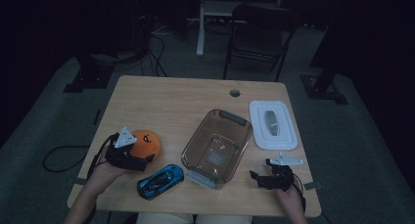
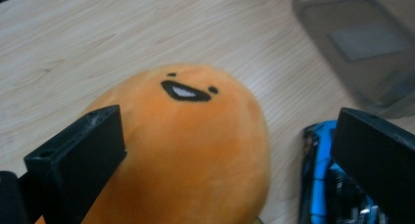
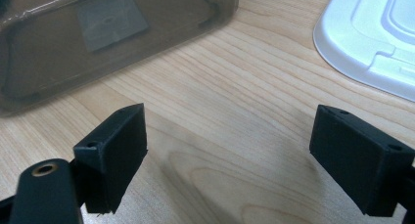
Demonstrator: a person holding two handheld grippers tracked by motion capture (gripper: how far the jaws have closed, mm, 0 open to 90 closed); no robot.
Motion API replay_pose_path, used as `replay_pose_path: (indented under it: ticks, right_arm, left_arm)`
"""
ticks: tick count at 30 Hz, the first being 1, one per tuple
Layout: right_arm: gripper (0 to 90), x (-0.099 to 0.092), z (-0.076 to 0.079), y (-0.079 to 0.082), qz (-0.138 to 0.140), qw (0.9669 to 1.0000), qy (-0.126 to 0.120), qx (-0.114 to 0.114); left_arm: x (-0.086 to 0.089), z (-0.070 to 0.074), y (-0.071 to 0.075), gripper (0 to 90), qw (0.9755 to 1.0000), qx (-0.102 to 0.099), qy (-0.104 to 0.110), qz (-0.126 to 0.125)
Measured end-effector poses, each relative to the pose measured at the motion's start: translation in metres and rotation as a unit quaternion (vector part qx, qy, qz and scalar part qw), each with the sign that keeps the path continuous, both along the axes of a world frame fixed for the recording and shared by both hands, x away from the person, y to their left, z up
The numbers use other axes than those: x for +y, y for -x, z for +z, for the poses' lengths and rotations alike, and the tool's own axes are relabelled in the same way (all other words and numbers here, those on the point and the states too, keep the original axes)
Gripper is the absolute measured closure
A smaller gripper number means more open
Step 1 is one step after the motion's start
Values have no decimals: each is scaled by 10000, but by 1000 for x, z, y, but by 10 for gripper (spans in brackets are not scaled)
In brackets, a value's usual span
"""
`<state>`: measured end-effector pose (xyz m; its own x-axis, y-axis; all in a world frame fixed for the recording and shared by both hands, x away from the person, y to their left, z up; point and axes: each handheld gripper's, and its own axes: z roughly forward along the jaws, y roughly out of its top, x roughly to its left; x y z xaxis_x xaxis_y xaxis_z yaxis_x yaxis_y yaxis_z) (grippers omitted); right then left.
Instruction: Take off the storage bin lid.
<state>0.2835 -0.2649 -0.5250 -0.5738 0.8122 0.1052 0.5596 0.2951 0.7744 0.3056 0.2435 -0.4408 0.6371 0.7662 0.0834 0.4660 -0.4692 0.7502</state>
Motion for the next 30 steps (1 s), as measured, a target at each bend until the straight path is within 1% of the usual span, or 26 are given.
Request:
replay_pose_path:
  ticks: [1,3,5,6,7,8,11,12,13,14,15,16,17,18,19,20,21,22,23,24,26,27,30]
  right_arm:
    - [137,0,0,0,-6,10000,17,-4]
    - [137,0,0,1,-7,10000,36,0]
    - [137,0,0,1,-14,10000,41,5]
    - [137,-2,0,1,-28,10000,63,6]
    - [138,-3,0,1,-48,10000,63,7]
    - [137,-4,0,1,-60,10000,57,11]
    - [138,-6,0,2,-84,9999,53,18]
    - [138,-7,0,3,-109,9999,50,22]
    - [138,-8,0,3,-109,9999,39,22]
    - [138,-8,0,3,-117,9999,28,28]
    - [138,-8,0,2,-106,9999,31,34]
    - [138,-8,0,2,-106,9999,31,34]
    - [139,-7,-1,2,-102,9999,54,56]
    - [139,-7,-1,2,-97,9999,69,55]
    - [140,-7,-1,2,-102,9999,70,61]
    - [140,-7,-1,2,-109,9999,64,65]
    - [140,-8,-1,2,-108,9999,63,72]
    - [140,-8,-1,2,-107,9999,46,84]
    - [140,-7,-1,1,-113,9999,53,98]
    - [140,-7,-1,1,-122,9998,77,110]
    - [140,-7,-1,1,-119,9998,108,112]
    - [140,-6,-1,1,-112,9997,157,115]
    - [140,-6,-1,1,-109,9997,203,122]
  left_arm:
    - [2,0,0,5,10000,-23,6,65]
    - [6,0,2,5,9999,15,97,58]
    - [6,0,2,5,9999,15,97,58]
    - [10,1,3,5,9999,16,124,40]
    - [13,1,4,5,9999,-23,112,81]
    - [16,1,5,5,9999,-30,135,51]
    - [23,-1,7,5,9999,-25,60,83]
    - [26,-2,6,5,9999,19,55,99]
    - [30,-7,2,5,9995,27,11,326]
    - [32,-11,0,5,9996,123,55,260]
    - [32,-11,0,5,9996,123,55,260]
    - [33,-15,-3,5,9994,205,44,291]
    - [32,-24,-6,5,9991,283,-109,313]
    - [32,-24,-6,5,9991,283,-109,313]
    - [30,-29,-7,5,9988,278,-183,370]
    - [31,-34,-7,4,9991,278,-75,314]
    - [32,-36,-7,3,9991,247,-31,331]
    - [33,-38,-7,2,9993,225,17,315]
    - [33,-38,-7,2,9993,225,17,315]
    - [34,-41,-7,2,9994,162,16,301]
    - [35,-41,-7,3,9995,157,22,281]
    - [36,-43,-6,3,9996,125,23,236]
    - [37,-43,-6,6,9996,149,26,229]
